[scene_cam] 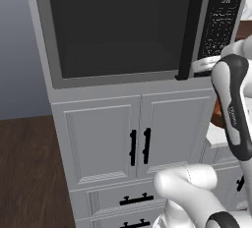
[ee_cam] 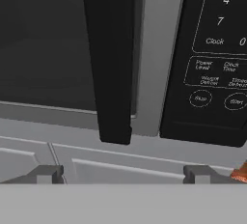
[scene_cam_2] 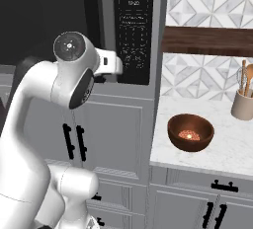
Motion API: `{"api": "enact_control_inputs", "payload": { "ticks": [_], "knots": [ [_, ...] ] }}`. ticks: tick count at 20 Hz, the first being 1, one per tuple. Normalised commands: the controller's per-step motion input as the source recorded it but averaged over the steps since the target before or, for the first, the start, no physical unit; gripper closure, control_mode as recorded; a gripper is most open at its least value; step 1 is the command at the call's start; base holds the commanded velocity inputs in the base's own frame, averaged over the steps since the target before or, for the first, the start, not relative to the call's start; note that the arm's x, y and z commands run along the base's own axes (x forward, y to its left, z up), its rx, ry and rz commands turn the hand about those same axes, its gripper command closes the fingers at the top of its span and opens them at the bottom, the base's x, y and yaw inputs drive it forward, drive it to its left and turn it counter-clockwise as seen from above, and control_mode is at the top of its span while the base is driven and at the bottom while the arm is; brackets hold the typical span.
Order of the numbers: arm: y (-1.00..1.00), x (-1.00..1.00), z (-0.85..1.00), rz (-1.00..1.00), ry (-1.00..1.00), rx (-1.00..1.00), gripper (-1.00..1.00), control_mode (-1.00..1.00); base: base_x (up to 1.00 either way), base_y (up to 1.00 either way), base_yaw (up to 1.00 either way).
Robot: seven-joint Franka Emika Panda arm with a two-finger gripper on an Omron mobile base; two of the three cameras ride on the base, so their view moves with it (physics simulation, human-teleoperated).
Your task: Open the microwave, place the bowl with waffle inside the microwave, then close the microwave door and turn it on.
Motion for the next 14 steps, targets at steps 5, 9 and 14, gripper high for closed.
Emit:
{"api": "enact_control_inputs", "payload": {
  "ticks": [5,9,14],
  "knots": [
    [-0.01,0.33,0.21,-0.01,0.09,0.02,-1.0,-1.0,0.0,0.0,0.0],
    [0.0,0.34,0.0,0.0,-0.01,0.0,-1.0,-1.0,0.0,0.0,0.0],
    [0.01,0.39,0.0,-0.01,-0.14,0.0,-1.0,-1.0,0.0,0.0,0.0]
  ]
}}
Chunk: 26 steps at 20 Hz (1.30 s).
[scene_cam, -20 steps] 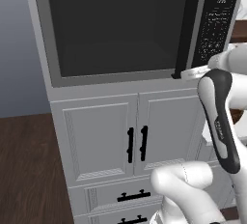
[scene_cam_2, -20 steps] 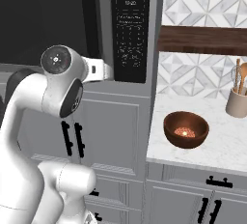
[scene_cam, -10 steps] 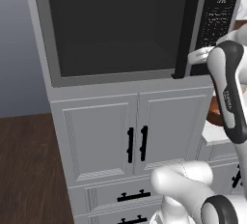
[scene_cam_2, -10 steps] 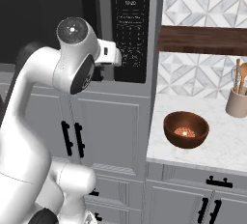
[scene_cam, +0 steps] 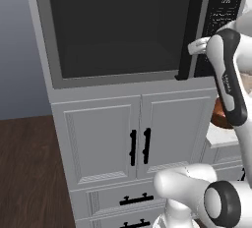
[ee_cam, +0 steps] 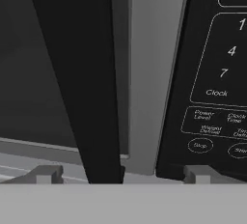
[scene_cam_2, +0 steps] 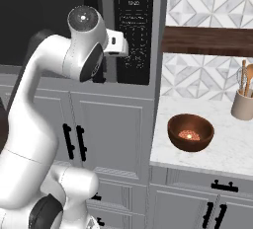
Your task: Open the microwave, place the bowl with waffle inside the microwave, then close the microwave door and turn it on.
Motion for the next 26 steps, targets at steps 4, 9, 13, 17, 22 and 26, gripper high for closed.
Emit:
{"api": "enact_control_inputs", "payload": {
  "ticks": [4,9,13,17,22,26],
  "knots": [
    [0.03,0.57,0.0,0.0,-0.03,0.0,-1.0,-1.0,0.0,0.0,0.0],
    [-0.03,0.43,0.0,-0.02,0.01,0.0,-1.0,-1.0,0.0,0.0,0.0],
    [-0.1,0.33,0.0,-0.06,0.01,0.0,-1.0,-1.0,0.0,0.0,0.0],
    [-0.01,0.31,-0.01,-0.09,0.0,0.0,-1.0,-1.0,0.0,0.0,0.0],
    [-0.05,0.18,-0.02,-0.14,0.0,0.0,-1.0,-1.0,0.0,0.0,0.0],
    [-0.11,0.38,-0.17,-0.05,-0.11,0.0,-1.0,-1.0,0.0,0.0,0.0]
  ]
}}
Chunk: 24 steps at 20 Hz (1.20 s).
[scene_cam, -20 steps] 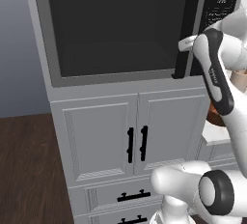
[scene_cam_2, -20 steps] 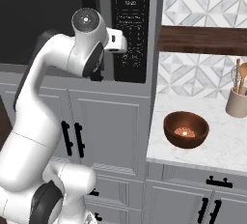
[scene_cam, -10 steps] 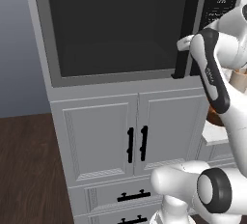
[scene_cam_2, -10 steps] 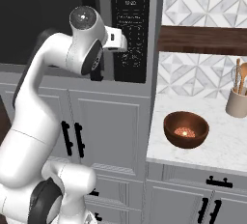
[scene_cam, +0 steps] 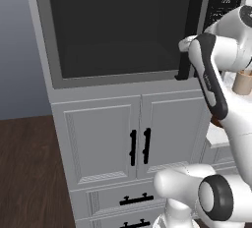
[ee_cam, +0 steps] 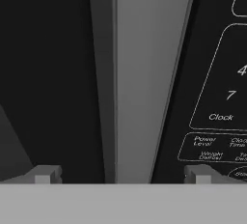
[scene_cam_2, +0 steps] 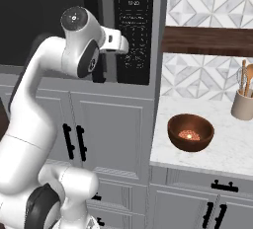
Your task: Open the microwave, place the bowl with waffle inside the microwave, then close the microwave door and turn it on.
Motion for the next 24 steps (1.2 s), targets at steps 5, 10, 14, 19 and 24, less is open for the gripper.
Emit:
{"api": "enact_control_inputs", "payload": {
  "ticks": [5,10,14,19,24],
  "knots": [
    [-0.32,0.28,-0.27,0.08,-0.3,0.02,-1.0,-1.0,0.0,0.0,0.0],
    [-0.09,0.63,-0.4,0.11,-0.3,0.04,-1.0,-1.0,0.0,0.0,0.0],
    [0.0,0.98,-0.31,0.16,-0.02,0.06,-1.0,-1.0,0.0,0.0,0.0],
    [0.03,1.0,-0.35,0.1,0.03,0.03,-1.0,-1.0,0.0,0.0,0.0],
    [0.26,0.93,-0.33,0.01,0.01,0.0,1.0,-1.0,0.0,0.0,0.0]
  ]
}}
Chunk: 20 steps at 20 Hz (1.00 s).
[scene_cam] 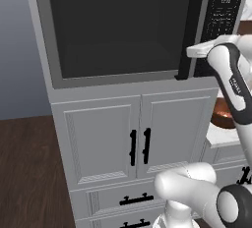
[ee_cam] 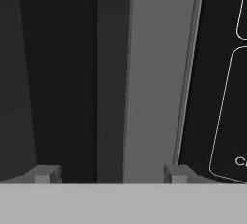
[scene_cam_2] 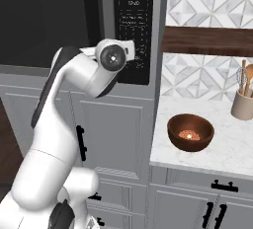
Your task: Open the microwave, place the bowl with waffle inside the microwave, then close the microwave door and turn it on.
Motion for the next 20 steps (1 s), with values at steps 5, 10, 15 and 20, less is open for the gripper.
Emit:
{"api": "enact_control_inputs", "payload": {
  "ticks": [5,10,15,20],
  "knots": [
    [0.45,0.37,-0.07,-0.01,0.07,0.0,1.0,-1.0,0.0,0.0,0.0],
    [0.55,-0.31,0.0,-0.21,0.03,-0.01,1.0,-1.0,0.0,0.0,0.0],
    [0.41,-0.77,0.0,-0.35,0.01,0.0,1.0,-1.0,0.0,0.0,0.0],
    [0.28,-0.99,0.12,-0.23,0.04,-0.02,1.0,-1.0,0.0,0.0,0.0]
  ]
}}
